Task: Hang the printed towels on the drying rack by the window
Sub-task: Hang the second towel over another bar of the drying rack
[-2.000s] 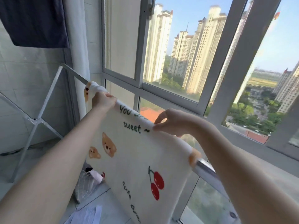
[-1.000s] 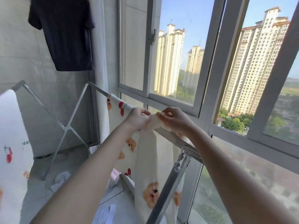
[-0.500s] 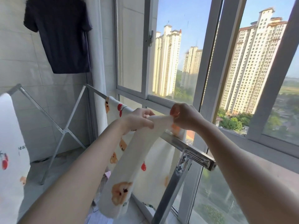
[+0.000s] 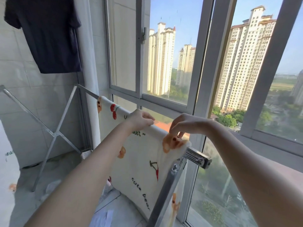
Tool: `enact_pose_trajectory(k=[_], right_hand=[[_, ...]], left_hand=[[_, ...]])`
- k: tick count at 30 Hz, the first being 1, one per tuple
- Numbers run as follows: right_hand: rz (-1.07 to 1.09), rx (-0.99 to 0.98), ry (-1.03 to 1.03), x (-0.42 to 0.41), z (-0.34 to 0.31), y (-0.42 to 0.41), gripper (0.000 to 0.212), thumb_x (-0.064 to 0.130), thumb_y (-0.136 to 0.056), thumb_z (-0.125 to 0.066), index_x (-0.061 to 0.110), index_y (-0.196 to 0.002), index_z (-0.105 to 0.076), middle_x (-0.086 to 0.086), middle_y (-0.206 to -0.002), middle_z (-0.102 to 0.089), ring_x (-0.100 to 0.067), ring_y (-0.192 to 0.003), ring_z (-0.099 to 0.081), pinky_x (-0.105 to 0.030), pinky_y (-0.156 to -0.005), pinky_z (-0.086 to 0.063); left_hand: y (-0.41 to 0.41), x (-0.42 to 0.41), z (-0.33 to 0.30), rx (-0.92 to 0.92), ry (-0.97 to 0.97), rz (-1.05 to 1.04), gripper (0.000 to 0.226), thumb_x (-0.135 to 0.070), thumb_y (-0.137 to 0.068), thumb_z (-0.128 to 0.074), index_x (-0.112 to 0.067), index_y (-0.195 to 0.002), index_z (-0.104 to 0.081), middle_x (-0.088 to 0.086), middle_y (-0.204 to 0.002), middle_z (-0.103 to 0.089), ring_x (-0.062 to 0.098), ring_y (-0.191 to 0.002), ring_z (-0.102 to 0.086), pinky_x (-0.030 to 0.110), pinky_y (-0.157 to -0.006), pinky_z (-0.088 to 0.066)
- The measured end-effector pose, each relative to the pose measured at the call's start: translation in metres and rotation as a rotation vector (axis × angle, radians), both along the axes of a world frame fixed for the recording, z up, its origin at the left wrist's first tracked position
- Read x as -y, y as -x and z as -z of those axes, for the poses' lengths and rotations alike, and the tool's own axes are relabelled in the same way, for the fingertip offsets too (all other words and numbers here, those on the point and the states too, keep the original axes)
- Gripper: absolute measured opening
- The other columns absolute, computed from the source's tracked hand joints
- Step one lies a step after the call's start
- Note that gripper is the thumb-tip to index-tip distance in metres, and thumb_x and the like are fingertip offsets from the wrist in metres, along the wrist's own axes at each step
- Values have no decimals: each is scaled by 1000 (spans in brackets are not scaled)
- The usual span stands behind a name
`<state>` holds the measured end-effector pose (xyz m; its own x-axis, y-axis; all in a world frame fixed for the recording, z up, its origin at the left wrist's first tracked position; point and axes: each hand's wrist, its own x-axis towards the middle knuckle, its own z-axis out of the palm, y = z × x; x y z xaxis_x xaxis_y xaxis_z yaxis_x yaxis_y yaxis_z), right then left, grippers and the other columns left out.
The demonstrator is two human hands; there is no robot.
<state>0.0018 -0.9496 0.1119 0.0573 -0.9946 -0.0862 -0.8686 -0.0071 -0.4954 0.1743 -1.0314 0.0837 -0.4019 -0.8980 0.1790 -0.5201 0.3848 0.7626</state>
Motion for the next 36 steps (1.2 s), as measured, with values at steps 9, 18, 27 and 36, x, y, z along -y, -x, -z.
enact_pose_trajectory(k=[9,18,27,36], right_hand=[[1,-169,199,21,0,-2,7,25,-83,-64,19,-85,-67,2,-81,-66,-14,-73,-62,-22,-64,-48],[44,-179,310,76,-6,-21,9,26,-83,-63,19,-85,-68,0,-82,-65,-21,-79,-63,-34,-74,-54],[66,-240,298,146,-1,-47,10,28,-81,-62,22,-86,-68,-6,-99,-68,-24,-87,-63,-43,-81,-55],[-20,-238,372,234,0,-110,29,19,-84,-49,27,-109,-62,0,-114,-65,-21,-104,-58,-35,-86,-50]], left_hand=[[-2,32,23,88,20,-15,35,-38,-87,-53,-17,-114,-62,8,-126,-58,21,-102,-53,28,-86,-41],[-17,99,29,122,22,-50,29,-34,-86,-53,-19,-107,-65,8,-121,-60,22,-109,-52,31,-93,-41],[-41,168,42,-40,26,-79,27,-29,-84,-58,-14,-104,-68,9,-115,-59,18,-99,-50,26,-82,-36],[-96,237,39,-371,163,-428,25,-21,-86,-49,-22,-106,-64,1,-110,-62,12,-94,-54,20,-74,-42]])
